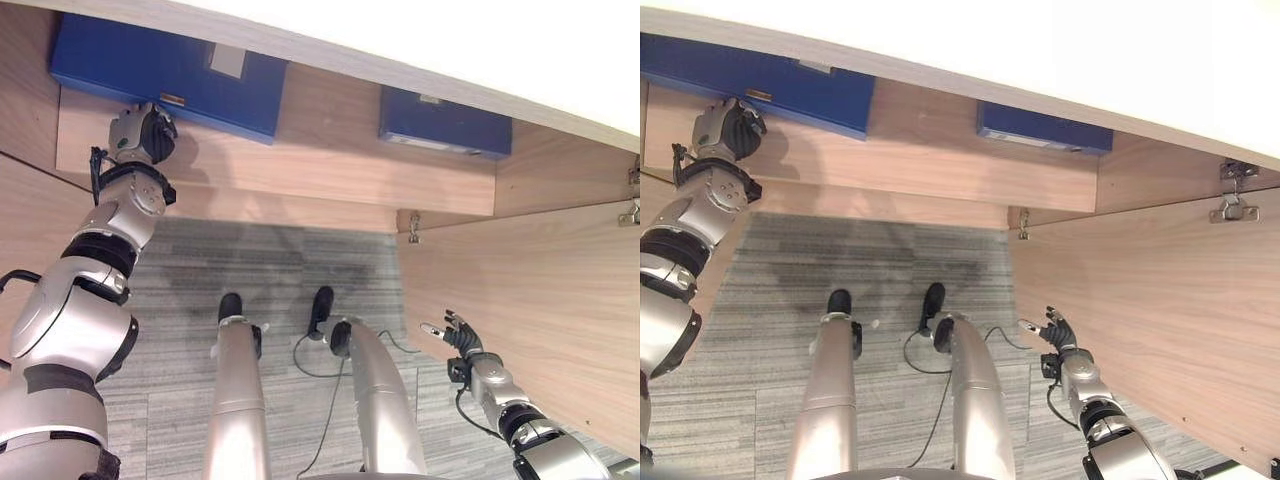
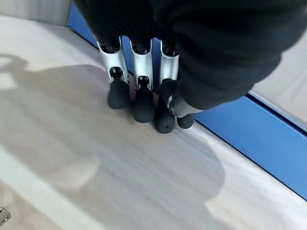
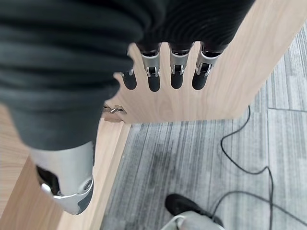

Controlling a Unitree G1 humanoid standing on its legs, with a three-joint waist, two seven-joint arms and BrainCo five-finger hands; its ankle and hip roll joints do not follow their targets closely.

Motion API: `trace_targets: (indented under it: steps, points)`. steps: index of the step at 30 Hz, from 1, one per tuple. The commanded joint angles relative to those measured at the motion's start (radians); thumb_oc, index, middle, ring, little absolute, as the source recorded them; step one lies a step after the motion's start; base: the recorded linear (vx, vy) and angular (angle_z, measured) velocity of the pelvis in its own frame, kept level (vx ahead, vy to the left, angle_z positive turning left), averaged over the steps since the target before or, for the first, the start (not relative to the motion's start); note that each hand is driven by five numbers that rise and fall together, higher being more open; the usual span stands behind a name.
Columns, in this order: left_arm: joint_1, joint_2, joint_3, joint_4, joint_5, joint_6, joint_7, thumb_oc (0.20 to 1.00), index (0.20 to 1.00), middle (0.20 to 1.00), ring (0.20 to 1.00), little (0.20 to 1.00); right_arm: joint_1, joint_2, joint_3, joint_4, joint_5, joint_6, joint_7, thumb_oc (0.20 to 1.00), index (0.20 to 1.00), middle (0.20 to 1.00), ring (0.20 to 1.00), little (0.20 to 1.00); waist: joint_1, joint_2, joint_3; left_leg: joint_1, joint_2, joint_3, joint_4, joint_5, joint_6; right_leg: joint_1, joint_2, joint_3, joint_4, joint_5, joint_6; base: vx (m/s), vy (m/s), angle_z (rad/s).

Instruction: Put the empty folder in the office cabinet

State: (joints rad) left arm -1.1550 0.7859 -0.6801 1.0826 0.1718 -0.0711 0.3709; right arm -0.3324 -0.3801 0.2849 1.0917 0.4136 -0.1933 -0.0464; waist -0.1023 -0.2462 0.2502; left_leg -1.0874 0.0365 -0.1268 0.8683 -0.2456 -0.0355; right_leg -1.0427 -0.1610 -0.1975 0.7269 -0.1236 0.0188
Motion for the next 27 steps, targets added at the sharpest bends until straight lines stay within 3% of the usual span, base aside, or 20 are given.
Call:
trace_targets:
  steps: [1, 16, 27]
  points:
    - [-0.057, 0.017, -0.026, 0.059, 0.028, 0.004, -0.005, 0.2, 0.2, 0.2, 0.2, 0.2, 0.001, -0.1, 0.015, 0.003, 0.052, -0.02, -0.01, 1.0, 1.0, 1.0, 1.0, 1.0, -0.026, 0.049, -0.008, 0.0, 0.056, -0.06, -0.104, 0.026, 0.039, 0.038, -0.03, 0.007, 0.071, -0.096, 0.069, 0.0, 0.02, -0.04]
    - [-0.306, 0.097, -0.149, 0.135, -0.017, 0.013, -0.022, 0.2, 0.2, 0.2, 0.2, 0.2, -0.03, -0.14, 0.015, 0.004, 0.078, -0.01, 0.002, 1.0, 1.0, 1.0, 1.0, 1.0, -0.066, 0.055, -0.033, -0.07, 0.06, -0.067, -0.081, 0.027, 0.036, -0.021, -0.036, 0.014, 0.084, -0.083, 0.076, 0.01, 0.026, -0.03]
    - [-0.358, 0.15, -0.18, 0.133, -0.019, 0.014, -0.022, 0.2, 0.2, 0.2, 0.2, 0.2, -0.033, -0.166, 0.003, 0.004, 0.094, -0.006, 0.013, 1.0, 1.0, 1.0, 1.0, 1.0, -0.067, 0.063, -0.045, -0.082, 0.062, -0.058, -0.078, 0.023, 0.036, -0.039, -0.043, 0.026, 0.094, -0.086, 0.074, 0.01, 0.013, -0.01]
